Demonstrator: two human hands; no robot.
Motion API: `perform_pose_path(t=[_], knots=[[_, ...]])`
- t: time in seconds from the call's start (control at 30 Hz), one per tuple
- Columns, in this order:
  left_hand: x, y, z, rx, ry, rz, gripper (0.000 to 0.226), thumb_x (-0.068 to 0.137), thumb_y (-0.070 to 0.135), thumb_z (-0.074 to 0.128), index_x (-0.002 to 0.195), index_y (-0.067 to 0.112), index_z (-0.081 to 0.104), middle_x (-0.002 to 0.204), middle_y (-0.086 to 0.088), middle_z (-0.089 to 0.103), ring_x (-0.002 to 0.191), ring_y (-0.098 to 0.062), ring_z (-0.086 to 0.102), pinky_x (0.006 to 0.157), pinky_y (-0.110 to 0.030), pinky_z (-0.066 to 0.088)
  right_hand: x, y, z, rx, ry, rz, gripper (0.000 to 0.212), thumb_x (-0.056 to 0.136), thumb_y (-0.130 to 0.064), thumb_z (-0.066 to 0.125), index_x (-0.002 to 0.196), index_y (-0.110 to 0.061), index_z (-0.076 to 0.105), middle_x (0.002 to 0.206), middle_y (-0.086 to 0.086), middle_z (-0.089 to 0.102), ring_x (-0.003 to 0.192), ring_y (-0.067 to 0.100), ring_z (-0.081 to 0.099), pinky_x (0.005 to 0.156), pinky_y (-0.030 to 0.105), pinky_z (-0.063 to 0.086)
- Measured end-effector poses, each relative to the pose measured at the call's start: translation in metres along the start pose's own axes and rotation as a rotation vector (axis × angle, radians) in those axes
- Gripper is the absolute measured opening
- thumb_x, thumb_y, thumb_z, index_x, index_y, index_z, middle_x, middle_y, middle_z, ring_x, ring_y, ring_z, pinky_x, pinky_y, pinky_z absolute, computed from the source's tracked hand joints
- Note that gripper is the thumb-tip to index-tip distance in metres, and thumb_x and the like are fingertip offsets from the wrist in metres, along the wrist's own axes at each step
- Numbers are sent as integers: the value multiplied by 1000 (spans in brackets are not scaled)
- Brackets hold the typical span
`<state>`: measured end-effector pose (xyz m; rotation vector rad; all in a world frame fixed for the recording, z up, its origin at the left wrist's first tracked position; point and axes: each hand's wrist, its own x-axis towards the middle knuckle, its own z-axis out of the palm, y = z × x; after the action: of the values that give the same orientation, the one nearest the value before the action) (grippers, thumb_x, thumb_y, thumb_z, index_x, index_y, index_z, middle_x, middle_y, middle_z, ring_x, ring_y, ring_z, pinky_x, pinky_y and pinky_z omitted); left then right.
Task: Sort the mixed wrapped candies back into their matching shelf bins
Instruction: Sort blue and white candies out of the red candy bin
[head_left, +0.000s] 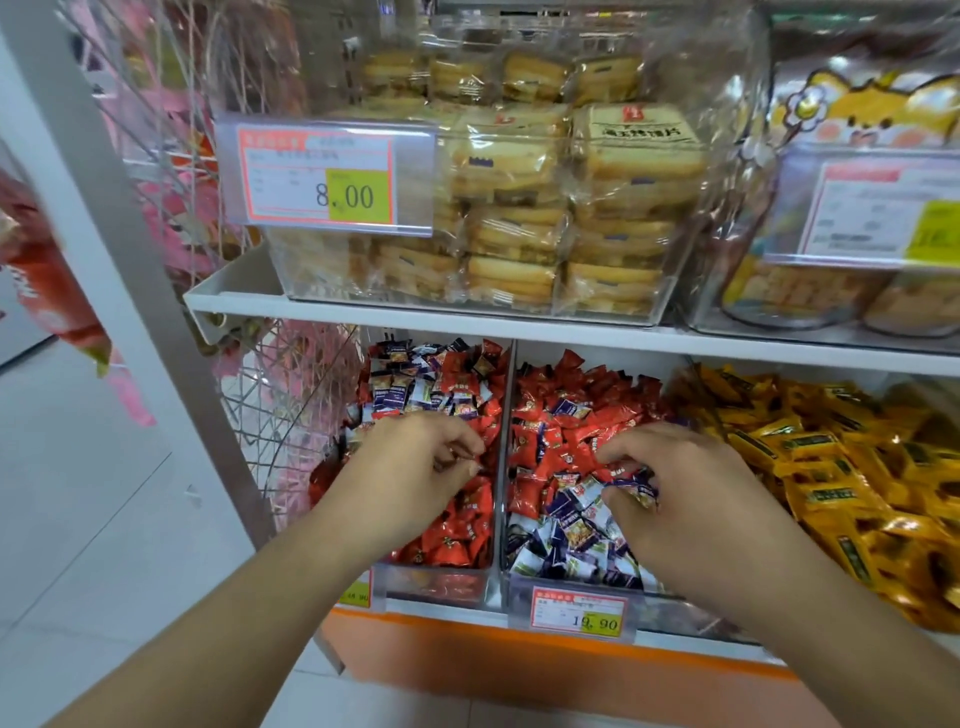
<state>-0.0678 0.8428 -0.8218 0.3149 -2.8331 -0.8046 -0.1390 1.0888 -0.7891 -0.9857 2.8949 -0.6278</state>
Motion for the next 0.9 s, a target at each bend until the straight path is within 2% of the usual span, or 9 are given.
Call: perform_pose_path(t=[0.13,0.23,0.3,0.43,0.57,0.67,0.73,0.8,0.9], knots=[[15,-7,15,87,-19,35,24,91,30,77,115,30,76,98,17,62,82,3,57,71,-3,38,1,-1,4,5,-21,-1,20,100,-33,63,120,-35,65,125,-17,58,114,4,55,99,24,49],[22,-10,21,115,-4,1,6,89,27,79,96,29,79,98,13,67,82,-3,63,80,-23,56,3,-1,7,14,-27,0,20,100,-33,63,119,-35,65,124,-18,58,114,4,56,99,23,49],[22,-14,23,126,25,-26,18,91,23,77,76,31,71,88,13,67,74,-4,65,73,-32,60,4,-1,8,14,-28,2,19,100,-33,63,118,-35,66,123,-19,58,112,3,56,97,19,47],[20,-21,18,111,63,-64,18,97,19,70,80,27,70,84,9,70,72,-13,69,66,-39,61,5,-2,10,32,-25,6,16,100,-31,63,115,-34,66,119,-18,59,106,1,56,91,17,47],[13,-11,-3,-156,211,-153,14,98,26,70,85,32,71,84,13,72,80,-7,69,67,-24,55,6,-7,12,73,-13,-21,22,100,-32,63,122,-36,63,117,-21,58,98,-7,53,84,6,40],[-1,15,-22,-493,223,-117,9,93,27,75,84,28,75,83,9,75,78,-9,72,77,-29,57,2,-18,13,216,34,-85,39,94,-45,65,131,-40,56,110,-27,58,105,-8,54,89,14,47],[-12,34,-23,-621,152,-86,7,92,23,77,85,23,77,79,3,75,70,-14,73,71,-28,60,-2,-27,13,265,63,-131,47,88,-54,66,132,-44,52,108,-28,59,108,-6,55,87,18,47],[-19,49,-17,-681,69,-80,5,92,19,77,86,18,77,77,-2,75,67,-15,73,66,-24,59,-5,-32,14,224,76,-150,39,88,-54,66,124,-46,54,105,-29,61,106,-6,57,83,17,48],[-19,49,-6,-649,20,-58,6,93,26,76,88,23,75,81,1,75,76,-12,74,75,-32,62,-4,-27,15,112,110,-112,23,92,-45,68,114,-43,61,99,-26,65,96,-3,62,80,25,55]])
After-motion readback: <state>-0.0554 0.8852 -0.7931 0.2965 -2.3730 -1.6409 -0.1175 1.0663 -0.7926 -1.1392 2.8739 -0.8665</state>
